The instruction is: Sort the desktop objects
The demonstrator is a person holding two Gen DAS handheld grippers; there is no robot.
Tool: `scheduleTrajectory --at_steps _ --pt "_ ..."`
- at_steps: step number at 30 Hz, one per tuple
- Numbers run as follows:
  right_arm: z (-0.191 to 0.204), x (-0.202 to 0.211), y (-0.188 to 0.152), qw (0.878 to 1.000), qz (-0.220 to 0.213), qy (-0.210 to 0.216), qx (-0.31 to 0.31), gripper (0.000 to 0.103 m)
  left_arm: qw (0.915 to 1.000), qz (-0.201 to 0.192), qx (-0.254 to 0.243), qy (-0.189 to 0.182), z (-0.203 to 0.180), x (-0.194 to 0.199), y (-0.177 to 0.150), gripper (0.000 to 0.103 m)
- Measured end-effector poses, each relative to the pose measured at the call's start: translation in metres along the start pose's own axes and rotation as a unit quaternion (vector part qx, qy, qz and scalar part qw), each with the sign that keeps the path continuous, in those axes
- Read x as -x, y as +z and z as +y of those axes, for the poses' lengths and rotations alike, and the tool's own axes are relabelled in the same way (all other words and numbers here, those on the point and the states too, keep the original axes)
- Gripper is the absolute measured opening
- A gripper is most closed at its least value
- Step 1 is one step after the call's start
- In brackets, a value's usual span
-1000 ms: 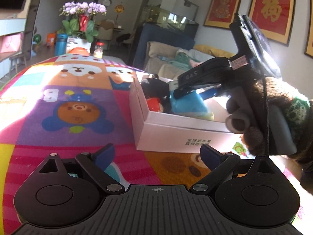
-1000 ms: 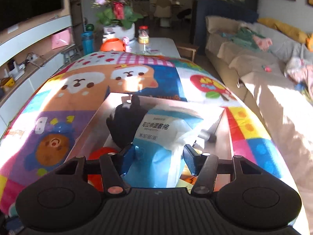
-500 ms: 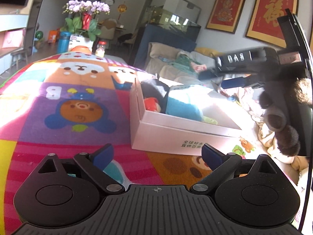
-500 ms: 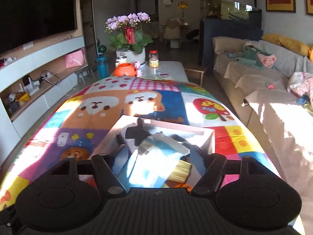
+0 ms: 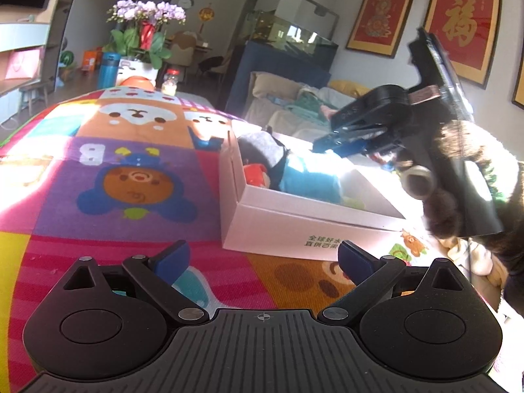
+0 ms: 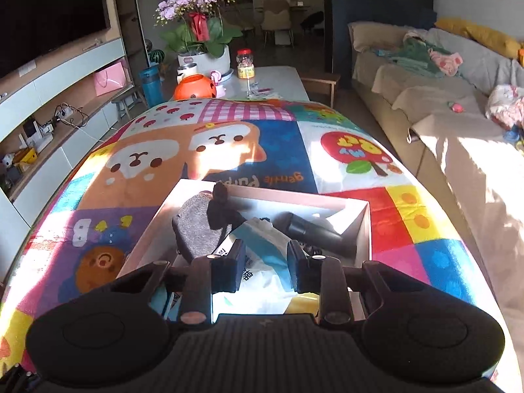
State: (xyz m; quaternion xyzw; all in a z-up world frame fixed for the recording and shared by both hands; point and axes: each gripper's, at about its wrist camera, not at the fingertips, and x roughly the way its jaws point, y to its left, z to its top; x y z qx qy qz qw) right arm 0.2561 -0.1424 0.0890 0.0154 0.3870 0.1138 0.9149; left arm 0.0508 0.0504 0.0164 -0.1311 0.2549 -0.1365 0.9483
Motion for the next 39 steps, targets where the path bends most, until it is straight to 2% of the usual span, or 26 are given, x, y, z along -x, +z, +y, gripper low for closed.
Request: scheduleTrajectory --at_steps 2,3,7,10,11,13,15,16,20,21,24,28,29,31,34,39 --pt "-0.01 0.005 -0.006 0.998 0.052 0.03 -0.032 0.027 1.0 0.002 0.003 -0.003 0.001 -0.001 0.0 0.1" --pt "-0.012 0.007 -0.012 0.997 0.062 0.042 -0.033 0.027 1.0 0.005 0.004 -0.004 0.001 -0.001 0.001 0.1" --pt "-0.011 0.028 -0.014 0.999 0.043 0.017 0.002 0.027 1.0 0.007 0.001 -0.002 0.0 -0.002 0.0 0.1" --pt "-0.011 0.05 -0.017 1.0 0.007 -0.001 0.022 0.028 1.0 0.005 0.0 0.006 0.0 -0.003 0.0 0.1" --pt "-0.011 0.059 -0.021 1.0 -0.006 -0.006 0.028 0.031 0.9999 0.005 -0.001 0.01 0.0 -0.004 0.0 0.101" --pt "-0.013 0.079 -0.034 0.999 -0.032 -0.009 0.041 0.044 0.9998 0.007 -0.006 0.02 -0.002 -0.005 -0.002 0.102" --pt "-0.014 0.097 -0.056 0.997 -0.054 -0.006 0.048 0.064 0.9992 0.009 -0.017 0.034 -0.006 -0.006 -0.003 0.103" --pt "-0.014 0.105 -0.068 0.997 -0.063 -0.007 0.051 0.068 0.9988 0.008 -0.024 0.043 -0.009 -0.005 -0.004 0.103" --pt "-0.015 0.129 -0.126 0.994 -0.093 -0.011 0.059 0.1 0.9959 -0.002 -0.049 0.077 -0.023 0.002 -0.011 0.103" --pt "-0.016 0.131 -0.139 0.994 -0.093 -0.011 0.051 0.103 0.9941 0.005 -0.057 0.092 -0.027 0.001 -0.014 0.103" --pt "-0.022 0.125 -0.166 0.997 -0.075 -0.002 0.028 0.103 0.9877 0.027 -0.071 0.136 -0.04 -0.001 -0.02 0.103" --pt "-0.019 0.1 -0.193 0.996 -0.063 -0.046 0.046 0.103 0.9855 0.033 -0.085 0.143 -0.054 -0.006 -0.026 0.103" --pt "-0.018 0.093 -0.196 0.996 -0.054 -0.054 0.055 0.103 0.9844 0.042 -0.091 0.145 -0.057 -0.011 -0.028 0.103" --pt "-0.018 0.079 -0.196 0.996 -0.017 -0.053 0.064 0.103 0.9774 0.077 -0.094 0.173 -0.059 -0.024 -0.029 0.103" --pt "-0.029 0.074 -0.194 0.999 -0.014 -0.033 0.036 0.103 0.9768 0.082 -0.073 0.184 -0.055 -0.03 -0.029 0.103" --pt "-0.03 0.072 -0.198 0.998 -0.035 -0.041 0.022 0.103 0.9769 0.081 -0.073 0.184 -0.055 -0.029 -0.032 0.103"
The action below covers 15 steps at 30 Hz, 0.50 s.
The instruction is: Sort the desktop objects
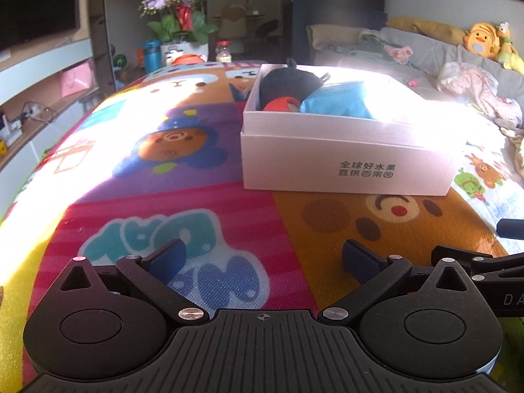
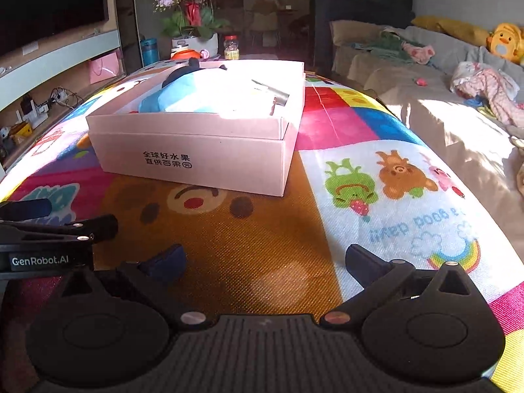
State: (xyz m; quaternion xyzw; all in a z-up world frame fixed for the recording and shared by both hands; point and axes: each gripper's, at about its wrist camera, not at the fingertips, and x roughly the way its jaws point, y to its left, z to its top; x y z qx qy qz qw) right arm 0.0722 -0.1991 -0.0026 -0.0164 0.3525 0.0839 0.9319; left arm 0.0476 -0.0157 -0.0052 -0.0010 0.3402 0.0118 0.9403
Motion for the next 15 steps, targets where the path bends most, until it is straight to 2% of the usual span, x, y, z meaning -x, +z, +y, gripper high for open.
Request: scheduleTrajectory --at_steps 4,15 --pt "0.0058 0.0032 -0.0042 1.0 -0.01 -0.016 0.003 0.103 1.0 0.0 0.001 -0.001 -0.0001 0.0003 -0.0002 0.103" --pt "0.0015 0.0028 -0.0028 1.0 -0.01 -0.013 0.0 0.103 1.0 0.001 0.002 -0.001 -0.0014 0.0011 0.0005 0.103"
